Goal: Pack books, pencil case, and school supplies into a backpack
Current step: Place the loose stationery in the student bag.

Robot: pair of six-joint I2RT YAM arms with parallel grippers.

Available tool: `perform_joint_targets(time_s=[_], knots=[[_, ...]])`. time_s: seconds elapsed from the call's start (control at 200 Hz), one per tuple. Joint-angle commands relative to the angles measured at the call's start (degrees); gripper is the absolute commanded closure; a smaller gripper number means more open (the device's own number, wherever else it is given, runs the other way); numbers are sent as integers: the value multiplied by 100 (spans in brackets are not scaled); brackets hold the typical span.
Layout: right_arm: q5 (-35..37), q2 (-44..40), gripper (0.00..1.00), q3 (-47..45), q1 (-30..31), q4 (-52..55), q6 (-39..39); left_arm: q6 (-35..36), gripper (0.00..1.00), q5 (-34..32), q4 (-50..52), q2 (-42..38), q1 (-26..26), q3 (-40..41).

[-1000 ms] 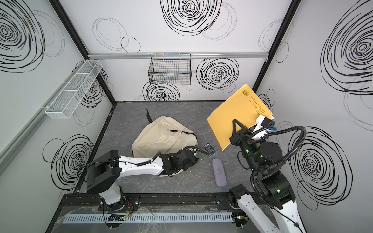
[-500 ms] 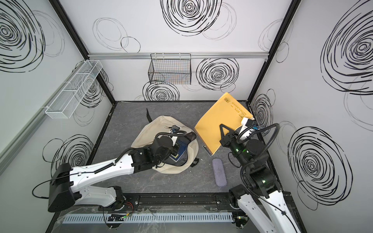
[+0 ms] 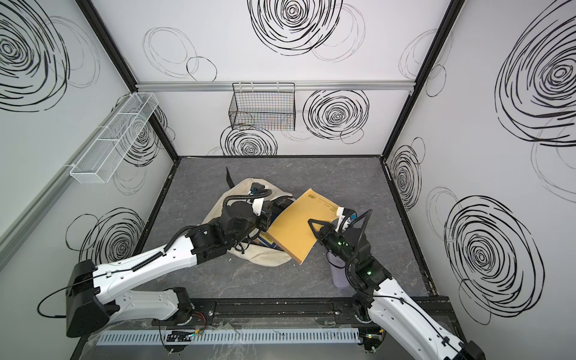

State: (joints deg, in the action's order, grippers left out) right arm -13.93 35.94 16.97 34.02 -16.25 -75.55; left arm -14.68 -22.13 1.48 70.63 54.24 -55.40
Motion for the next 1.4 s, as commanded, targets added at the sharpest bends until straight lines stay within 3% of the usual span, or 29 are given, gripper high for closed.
perform_joint_targets(time_s=[0.0,0.305,0.485,0.61,0.75,0.951,1.396], knots=[[555,428,100,-75,315,-1486,-535,-171,100,329,-672,-50,-1,-59],[345,2551,100,442,805,-2908,-751,100,100,1144,-580,-291,-114,-110],[288,3275,100,638,1095,-3316,-862,212,100,1649,-460,-383,-470,-147],[54,3755,100,891,1098,-3452,-764,235,100,2075,-414,-378,-584,-178],[-470,4565,100,1247,1115,-3944,-981,268,100,2107,-395,-390,-618,-164],[-695,5356,100,1566,998,-4483,-917,233,100,2091,-270,-485,-741,-192],[-873,6454,100,1885,404,-4352,-739,77,100,3333,-283,-688,-975,-24]])
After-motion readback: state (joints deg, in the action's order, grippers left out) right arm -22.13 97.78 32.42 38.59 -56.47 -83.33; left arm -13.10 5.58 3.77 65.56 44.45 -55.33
